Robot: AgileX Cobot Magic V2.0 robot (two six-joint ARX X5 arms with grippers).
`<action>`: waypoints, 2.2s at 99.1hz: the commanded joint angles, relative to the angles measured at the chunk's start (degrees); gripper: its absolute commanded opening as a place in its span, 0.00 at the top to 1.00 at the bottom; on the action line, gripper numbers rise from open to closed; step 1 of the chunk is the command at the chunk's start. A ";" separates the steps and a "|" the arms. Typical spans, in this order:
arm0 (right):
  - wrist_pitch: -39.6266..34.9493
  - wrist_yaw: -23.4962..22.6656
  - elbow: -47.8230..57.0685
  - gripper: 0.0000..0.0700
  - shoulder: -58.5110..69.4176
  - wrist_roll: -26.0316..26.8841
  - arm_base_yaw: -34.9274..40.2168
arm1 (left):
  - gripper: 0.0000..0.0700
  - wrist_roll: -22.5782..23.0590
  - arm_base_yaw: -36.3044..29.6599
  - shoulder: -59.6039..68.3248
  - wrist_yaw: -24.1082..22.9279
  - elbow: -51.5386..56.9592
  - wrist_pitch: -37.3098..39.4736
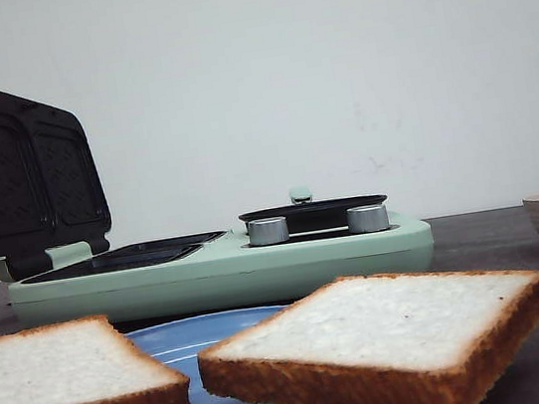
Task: Make breakfast with bread and shrimp
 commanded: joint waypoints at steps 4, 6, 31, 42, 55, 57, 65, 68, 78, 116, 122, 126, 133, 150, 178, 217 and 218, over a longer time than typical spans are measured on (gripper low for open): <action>0.57 0.02 -0.22 0.99 -0.20 -0.39 -0.02 | 1.00 0.46 0.02 -0.02 -0.22 -1.05 -0.22; 0.57 0.02 -0.22 0.99 -0.20 -0.39 -0.02 | 1.00 1.42 0.02 -0.02 -0.66 -1.05 -0.20; 0.83 -0.22 -0.20 0.99 -0.20 0.74 -0.02 | 1.00 4.35 0.04 -0.02 -3.32 -1.05 -0.15; 3.04 -1.05 -0.20 0.99 -0.20 2.84 -0.02 | 1.00 0.70 0.04 -0.02 -2.62 -1.05 -0.13; 8.04 -4.13 -0.17 0.99 -0.20 12.00 -0.02 | 1.00 -14.88 0.04 -0.02 -2.10 -1.05 1.01; 8.90 -4.74 -0.17 0.99 -0.20 13.62 -0.02 | 1.00 -17.05 0.07 -0.02 -2.10 -1.05 1.33; 12.15 -6.99 -0.17 0.99 -0.20 20.70 -0.02 | 1.00 -25.31 0.07 -0.02 -2.08 -0.77 2.49; 13.29 -7.37 -0.15 0.99 -0.20 23.34 -0.02 | 1.00 -27.50 0.07 -0.02 -2.08 -0.33 2.38; 14.38 -7.61 1.16 0.99 -0.17 28.96 -0.13 | 0.99 -29.11 0.07 0.17 -1.57 1.81 2.34; 7.43 -9.60 25.07 0.99 17.25 16.13 -0.13 | 0.99 -17.25 -0.55 18.86 -1.09 24.52 0.57; 7.39 -11.52 28.41 0.99 20.57 14.88 -0.09 | 0.99 -14.88 -1.14 21.55 -1.42 27.65 0.81; 7.39 -13.03 30.16 0.99 22.40 14.47 -0.07 | 0.98 -14.12 -1.57 22.62 -1.40 28.94 1.70; 7.39 -15.26 32.33 0.97 24.96 14.19 -0.07 | 0.85 -13.51 -2.56 23.47 -1.38 29.88 3.61; 7.34 -18.10 33.70 0.56 27.28 14.16 -0.07 | 0.56 -13.38 -3.98 23.50 -1.38 29.88 3.52; 4.00 -21.81 33.70 0.28 27.39 18.84 -0.07 | 0.55 -17.94 -4.02 24.11 0.79 29.90 -3.63; -9.22 -39.89 33.70 0.21 36.81 24.46 -0.04 | 0.55 -18.58 -4.02 31.15 11.21 29.92 -11.85; -9.55 -40.15 33.70 0.21 36.96 24.44 -0.04 | 0.55 -18.58 -4.02 31.15 11.32 29.92 -11.85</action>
